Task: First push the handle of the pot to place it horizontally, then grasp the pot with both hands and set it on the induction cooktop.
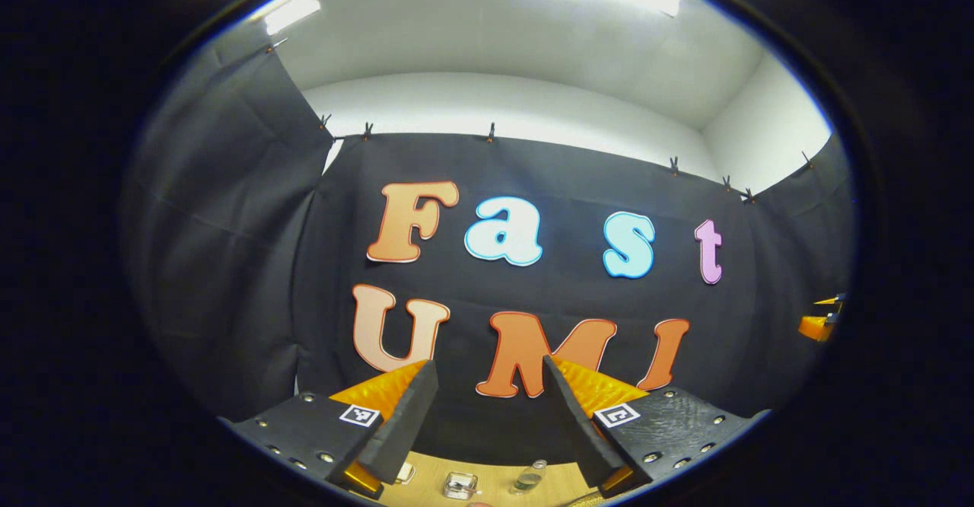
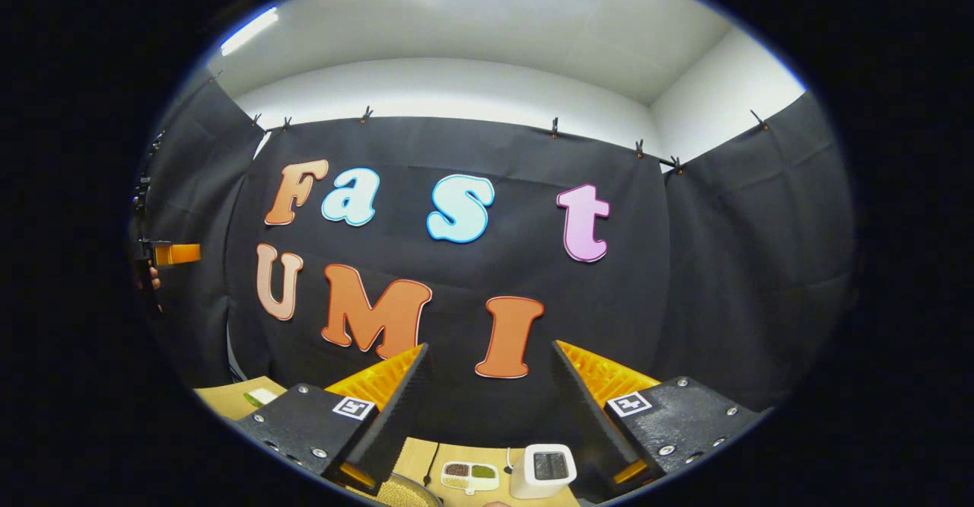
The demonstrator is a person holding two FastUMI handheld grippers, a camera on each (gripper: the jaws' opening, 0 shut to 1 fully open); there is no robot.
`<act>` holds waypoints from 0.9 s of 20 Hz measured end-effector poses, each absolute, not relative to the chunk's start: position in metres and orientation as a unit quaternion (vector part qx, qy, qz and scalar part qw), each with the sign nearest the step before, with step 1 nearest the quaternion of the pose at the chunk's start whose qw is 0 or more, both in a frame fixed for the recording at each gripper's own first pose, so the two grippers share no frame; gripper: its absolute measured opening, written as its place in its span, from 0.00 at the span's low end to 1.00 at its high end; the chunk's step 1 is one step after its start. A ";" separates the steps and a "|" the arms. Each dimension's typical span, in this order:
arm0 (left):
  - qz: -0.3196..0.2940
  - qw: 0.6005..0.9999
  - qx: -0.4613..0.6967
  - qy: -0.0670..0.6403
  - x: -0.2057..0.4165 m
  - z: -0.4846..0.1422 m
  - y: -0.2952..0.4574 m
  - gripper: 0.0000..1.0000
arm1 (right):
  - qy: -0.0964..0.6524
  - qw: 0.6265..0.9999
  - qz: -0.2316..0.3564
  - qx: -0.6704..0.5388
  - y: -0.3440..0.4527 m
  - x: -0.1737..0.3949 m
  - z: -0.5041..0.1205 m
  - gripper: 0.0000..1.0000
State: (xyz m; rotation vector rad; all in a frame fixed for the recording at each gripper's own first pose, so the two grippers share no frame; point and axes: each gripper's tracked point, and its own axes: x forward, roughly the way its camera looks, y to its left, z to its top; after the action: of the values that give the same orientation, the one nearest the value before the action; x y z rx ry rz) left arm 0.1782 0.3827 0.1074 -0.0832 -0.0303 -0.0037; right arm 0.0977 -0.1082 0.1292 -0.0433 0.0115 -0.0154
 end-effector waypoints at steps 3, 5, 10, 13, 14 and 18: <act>0.006 0.999 -0.035 -0.041 0.170 0.139 0.391 0.87 | -0.009 0.999 -0.024 -0.038 -0.127 0.093 0.156 0.97; 0.010 0.998 -0.030 -0.052 0.168 0.156 0.394 0.87 | -0.020 0.999 -0.028 -0.029 -0.129 0.090 0.175 0.97; 0.010 0.996 -0.011 -0.082 0.158 0.182 0.388 0.87 | -0.051 0.998 -0.039 -0.017 -0.134 0.080 0.209 0.95; 0.007 0.996 -0.004 -0.094 0.152 0.193 0.389 0.87 | -0.067 0.997 -0.036 -0.011 -0.133 0.077 0.225 0.97; 0.003 0.995 -0.003 -0.096 0.151 0.195 0.390 0.87 | -0.072 0.997 -0.029 -0.007 -0.129 0.075 0.229 0.96; 0.023 0.995 0.009 -0.100 0.143 0.198 0.414 0.86 | -0.080 0.997 -0.016 0.008 -0.126 0.072 0.234 0.96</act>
State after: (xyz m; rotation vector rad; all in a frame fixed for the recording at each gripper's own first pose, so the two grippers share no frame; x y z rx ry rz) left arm 0.1428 0.4136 0.1975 0.0174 -0.2009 0.0462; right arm 0.0725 -0.1265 0.2342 0.0167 -0.1601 -0.0327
